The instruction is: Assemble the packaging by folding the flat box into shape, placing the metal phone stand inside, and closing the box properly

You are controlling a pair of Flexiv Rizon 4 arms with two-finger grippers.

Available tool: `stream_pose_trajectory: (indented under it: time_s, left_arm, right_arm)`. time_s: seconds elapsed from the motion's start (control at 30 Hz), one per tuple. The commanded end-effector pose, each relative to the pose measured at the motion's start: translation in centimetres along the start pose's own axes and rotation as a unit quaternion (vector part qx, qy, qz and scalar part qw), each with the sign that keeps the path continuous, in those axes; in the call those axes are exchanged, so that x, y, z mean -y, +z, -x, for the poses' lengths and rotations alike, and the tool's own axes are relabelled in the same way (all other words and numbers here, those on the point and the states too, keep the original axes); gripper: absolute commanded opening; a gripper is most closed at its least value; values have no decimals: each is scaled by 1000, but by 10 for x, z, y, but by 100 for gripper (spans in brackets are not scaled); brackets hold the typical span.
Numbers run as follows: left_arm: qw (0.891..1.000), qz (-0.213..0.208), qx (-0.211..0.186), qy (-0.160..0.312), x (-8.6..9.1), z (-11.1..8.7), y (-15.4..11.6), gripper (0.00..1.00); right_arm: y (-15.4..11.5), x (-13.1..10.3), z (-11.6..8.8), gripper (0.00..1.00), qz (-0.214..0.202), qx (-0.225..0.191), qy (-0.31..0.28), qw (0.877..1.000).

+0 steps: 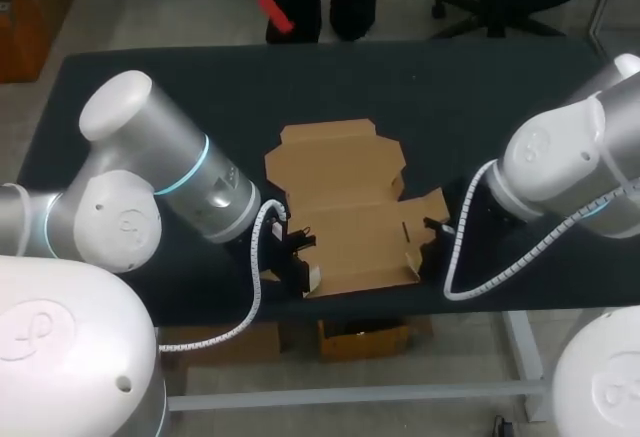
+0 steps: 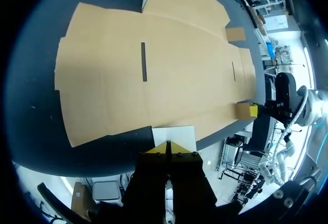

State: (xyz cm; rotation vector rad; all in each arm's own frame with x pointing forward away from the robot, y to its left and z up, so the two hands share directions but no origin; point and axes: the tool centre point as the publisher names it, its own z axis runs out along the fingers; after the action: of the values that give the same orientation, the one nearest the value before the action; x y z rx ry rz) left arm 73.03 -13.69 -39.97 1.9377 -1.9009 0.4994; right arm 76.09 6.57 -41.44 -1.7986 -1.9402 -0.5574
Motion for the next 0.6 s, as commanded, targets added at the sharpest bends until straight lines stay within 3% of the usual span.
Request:
stream_pose_trajectory:
  time_s: [0.03, 0.6]
  left_arm:
    - [1000, 0, 4, 0, 1, -3, 5, 0]
    - [1000, -2, 4, -1, 1, -5, 7, 0]
  right_arm:
    - [4, 1, -6, 0, 1, 6, -1, 1000]
    - [6, 4, -10, 0, 0, 13, -7, 1000]
